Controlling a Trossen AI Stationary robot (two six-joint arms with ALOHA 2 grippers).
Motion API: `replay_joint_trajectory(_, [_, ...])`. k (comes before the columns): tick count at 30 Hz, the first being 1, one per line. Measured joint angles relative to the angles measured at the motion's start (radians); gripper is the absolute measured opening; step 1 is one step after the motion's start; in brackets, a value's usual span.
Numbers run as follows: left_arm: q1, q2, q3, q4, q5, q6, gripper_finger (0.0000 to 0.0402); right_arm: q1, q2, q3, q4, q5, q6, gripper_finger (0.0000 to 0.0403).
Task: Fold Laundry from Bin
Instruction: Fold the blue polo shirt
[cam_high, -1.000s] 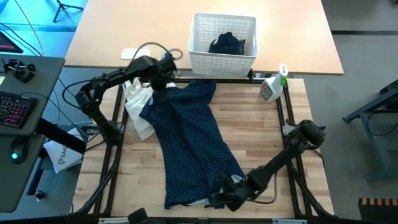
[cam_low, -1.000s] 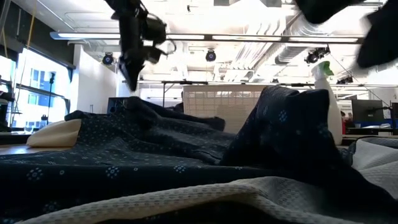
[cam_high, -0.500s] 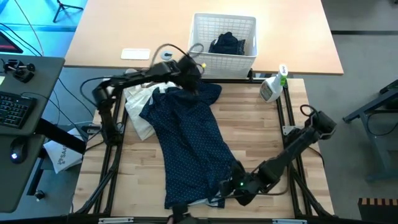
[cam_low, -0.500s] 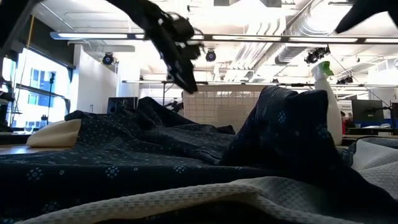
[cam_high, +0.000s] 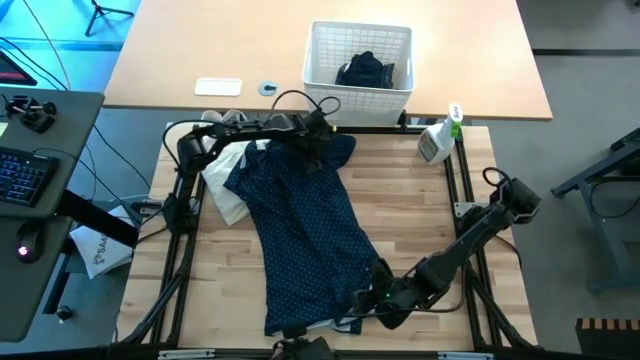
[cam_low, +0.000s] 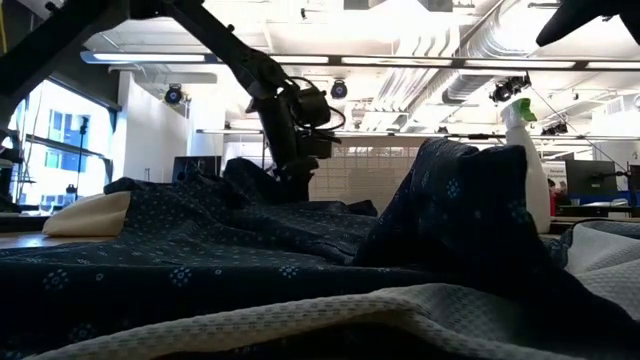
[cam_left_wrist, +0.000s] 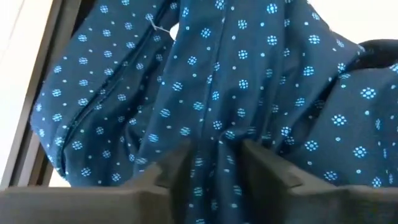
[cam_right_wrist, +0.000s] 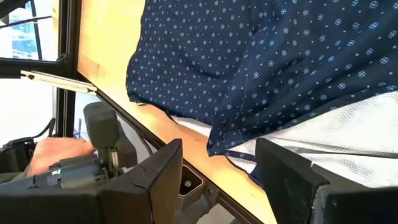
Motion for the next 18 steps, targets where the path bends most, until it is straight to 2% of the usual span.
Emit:
replay_joint_trajectory(4, [0.001, -0.008, 0.000, -0.012, 0.001, 0.002, 0.0027, 0.003, 0.000, 0.000, -0.006, -0.005, 0.000, 0.0199])
replay_joint_trajectory(5, [0.003, -0.021, 0.000, -0.017, -0.001, -0.007, 0.0014, 0.006, 0.000, 0.000, -0.009, -0.004, 0.000, 0.0199])
replay_joint_trajectory(12, [0.029, -0.206, 0.001, -0.009, -0.022, -0.117, 0.0002, 0.019, 0.022, 0.000, -0.033, -0.008, 0.007, 0.0199])
replay_joint_trajectory(18, [0.090, -0.319, -0.013, -0.003, -0.092, -0.198, 0.0000, 0.020, 0.091, 0.000, -0.031, -0.011, 0.061, 0.0199])
